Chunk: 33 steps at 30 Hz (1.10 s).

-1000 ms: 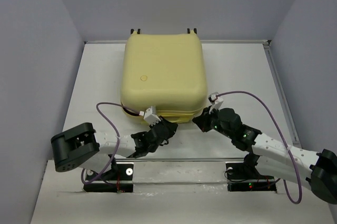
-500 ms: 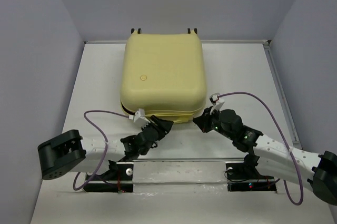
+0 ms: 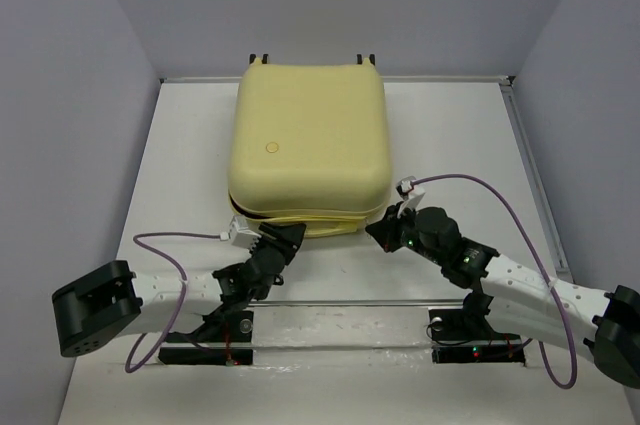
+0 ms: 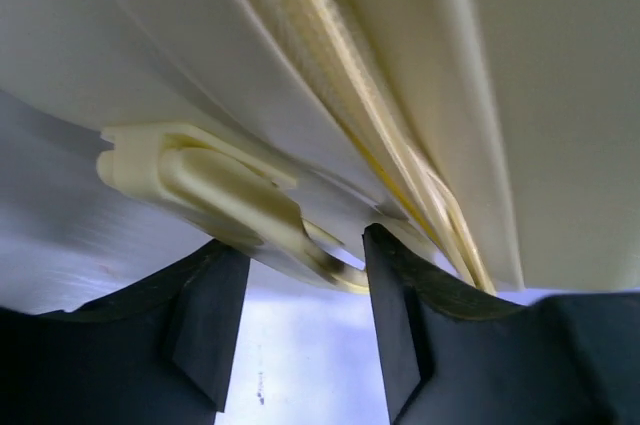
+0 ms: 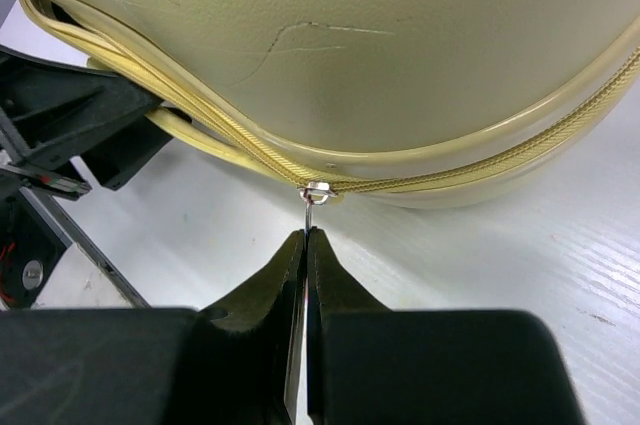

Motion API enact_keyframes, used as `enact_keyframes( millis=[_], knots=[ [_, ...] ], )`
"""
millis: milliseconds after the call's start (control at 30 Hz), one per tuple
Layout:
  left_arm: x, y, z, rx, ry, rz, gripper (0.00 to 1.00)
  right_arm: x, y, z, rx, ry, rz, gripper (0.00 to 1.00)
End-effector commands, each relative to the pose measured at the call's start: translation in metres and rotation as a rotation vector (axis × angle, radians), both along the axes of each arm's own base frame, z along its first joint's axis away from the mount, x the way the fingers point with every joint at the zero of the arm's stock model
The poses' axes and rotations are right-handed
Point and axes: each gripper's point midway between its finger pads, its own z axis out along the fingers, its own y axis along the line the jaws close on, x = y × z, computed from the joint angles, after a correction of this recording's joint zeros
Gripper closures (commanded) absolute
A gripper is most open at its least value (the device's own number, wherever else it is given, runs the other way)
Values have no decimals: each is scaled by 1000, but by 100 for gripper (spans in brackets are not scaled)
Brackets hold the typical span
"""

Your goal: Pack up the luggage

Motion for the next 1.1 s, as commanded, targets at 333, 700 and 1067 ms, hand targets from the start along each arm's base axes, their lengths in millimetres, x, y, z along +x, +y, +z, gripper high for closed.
enact_keyframes(
  millis=[333, 700, 1067],
  knots=[
    [42, -39, 28, 76, -116, 24, 94, -26, 24, 14, 76, 28, 163, 93],
    [44, -83, 39, 59, -174, -112, 94, -38, 135, 40, 21, -55, 275, 93],
    [32, -99, 40, 22, -198, -178, 94, -100, 217, 90, 103, -108, 542, 93]
  ],
)
